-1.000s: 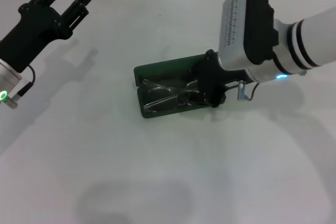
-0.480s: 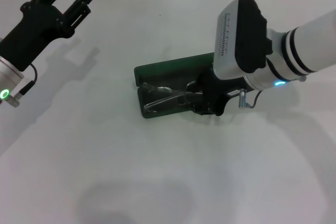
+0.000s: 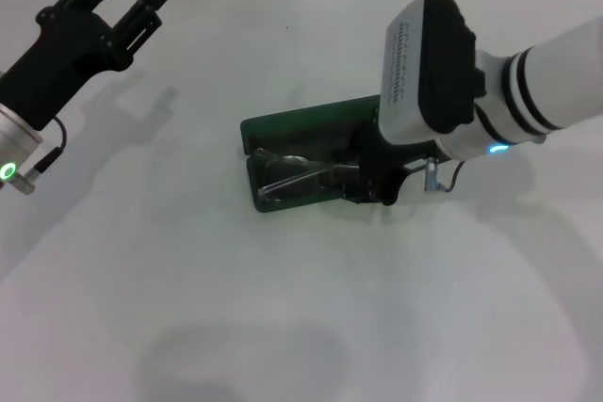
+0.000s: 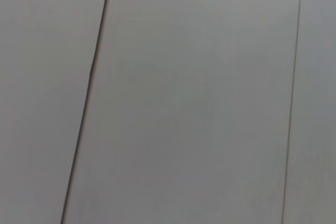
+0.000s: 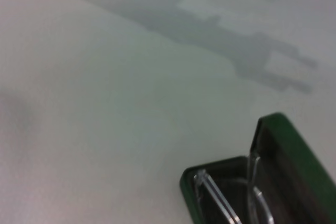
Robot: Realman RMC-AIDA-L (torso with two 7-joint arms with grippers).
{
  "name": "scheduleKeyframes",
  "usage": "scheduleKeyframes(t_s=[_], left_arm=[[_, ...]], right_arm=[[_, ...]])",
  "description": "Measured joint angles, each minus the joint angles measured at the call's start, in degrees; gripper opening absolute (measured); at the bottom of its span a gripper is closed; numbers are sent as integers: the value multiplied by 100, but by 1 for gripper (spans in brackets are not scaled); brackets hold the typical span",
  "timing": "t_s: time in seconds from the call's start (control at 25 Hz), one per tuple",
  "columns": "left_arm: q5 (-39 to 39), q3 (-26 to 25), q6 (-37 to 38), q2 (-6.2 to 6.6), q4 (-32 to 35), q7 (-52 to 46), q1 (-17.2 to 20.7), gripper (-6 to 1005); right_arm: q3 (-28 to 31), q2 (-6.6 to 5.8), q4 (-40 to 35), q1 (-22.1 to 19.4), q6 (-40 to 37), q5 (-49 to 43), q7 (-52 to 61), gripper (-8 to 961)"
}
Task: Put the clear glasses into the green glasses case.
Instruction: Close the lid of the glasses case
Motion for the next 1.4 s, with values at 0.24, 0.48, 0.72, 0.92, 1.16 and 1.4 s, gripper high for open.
scheduleKeyframes(t_s=[0.24,0.48,0.72,0.92,1.16,1.4], left_arm=[[0,0,1,-6,-6,0,-34,646],[0,0,42,-8,-14,0,5,645],[-2,0,68,-9,-15,1,93,644],[-68,-3,70,-18,-82,124,99,643],[-906,1,355,-74,-811,1291,-25,639],[-1534,-22,724,-106,-1620,2287,-330,632]], right_arm=[[-274,3,334,164,175,47,0,388],[-334,1,167,92,225,50,0,390],[2,-45,-1101,-821,-25,22,-161,393],[455,-27,-1579,-1602,-157,640,-896,395],[1245,-18,-643,-2112,266,2841,-2535,397],[2790,-74,1638,-1625,-919,4939,-4182,400]])
